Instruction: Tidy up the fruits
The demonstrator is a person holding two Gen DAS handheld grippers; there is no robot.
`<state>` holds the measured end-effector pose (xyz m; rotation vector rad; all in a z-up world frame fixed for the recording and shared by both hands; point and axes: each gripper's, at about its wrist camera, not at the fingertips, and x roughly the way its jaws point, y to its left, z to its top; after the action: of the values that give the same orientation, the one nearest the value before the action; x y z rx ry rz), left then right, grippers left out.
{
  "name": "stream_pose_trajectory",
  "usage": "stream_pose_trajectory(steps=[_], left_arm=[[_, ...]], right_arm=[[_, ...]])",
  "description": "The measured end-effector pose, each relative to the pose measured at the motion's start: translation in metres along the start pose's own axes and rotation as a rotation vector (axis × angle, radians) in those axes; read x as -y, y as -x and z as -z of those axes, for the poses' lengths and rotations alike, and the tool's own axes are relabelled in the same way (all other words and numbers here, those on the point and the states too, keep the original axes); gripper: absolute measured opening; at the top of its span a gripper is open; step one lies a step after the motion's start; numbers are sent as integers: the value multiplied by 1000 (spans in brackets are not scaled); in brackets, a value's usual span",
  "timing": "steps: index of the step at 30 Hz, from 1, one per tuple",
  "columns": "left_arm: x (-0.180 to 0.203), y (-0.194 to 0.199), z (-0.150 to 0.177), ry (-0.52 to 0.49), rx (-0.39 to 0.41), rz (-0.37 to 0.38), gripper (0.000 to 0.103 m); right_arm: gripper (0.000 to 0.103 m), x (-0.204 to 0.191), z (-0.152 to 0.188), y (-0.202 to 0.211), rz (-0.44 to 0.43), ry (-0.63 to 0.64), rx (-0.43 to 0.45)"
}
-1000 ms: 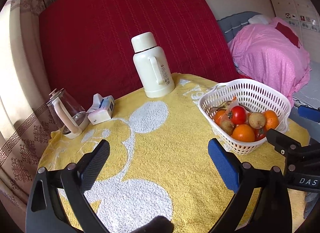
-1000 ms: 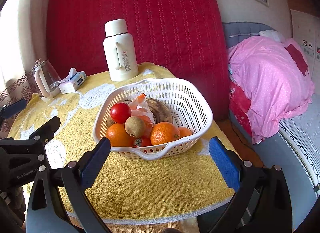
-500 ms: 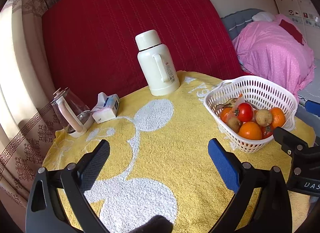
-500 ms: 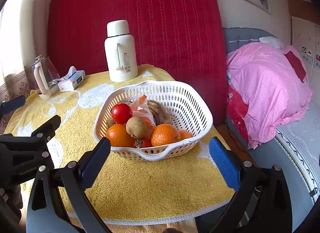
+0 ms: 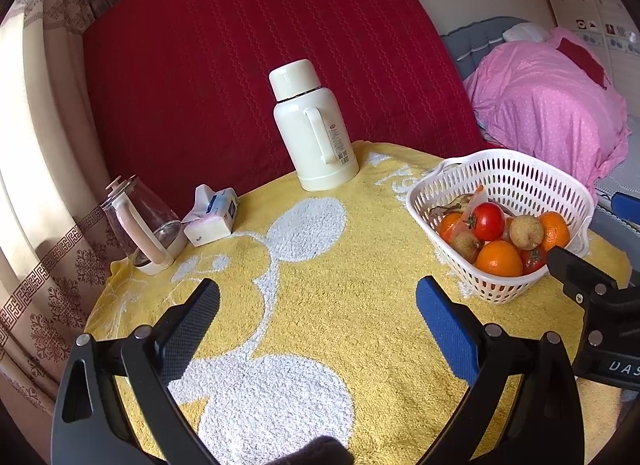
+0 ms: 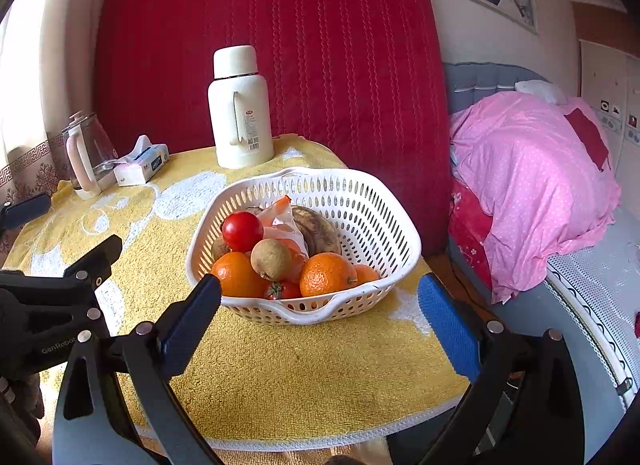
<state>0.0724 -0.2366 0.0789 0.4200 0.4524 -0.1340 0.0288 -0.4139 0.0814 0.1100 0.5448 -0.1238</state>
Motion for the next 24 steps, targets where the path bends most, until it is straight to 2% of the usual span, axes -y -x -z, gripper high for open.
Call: stream_pose_trajectory(steps=[24], left_arm=[[4,7,-2,-19,25,3,98]], right_arm=[[100,-1,1,0,3,9,3]])
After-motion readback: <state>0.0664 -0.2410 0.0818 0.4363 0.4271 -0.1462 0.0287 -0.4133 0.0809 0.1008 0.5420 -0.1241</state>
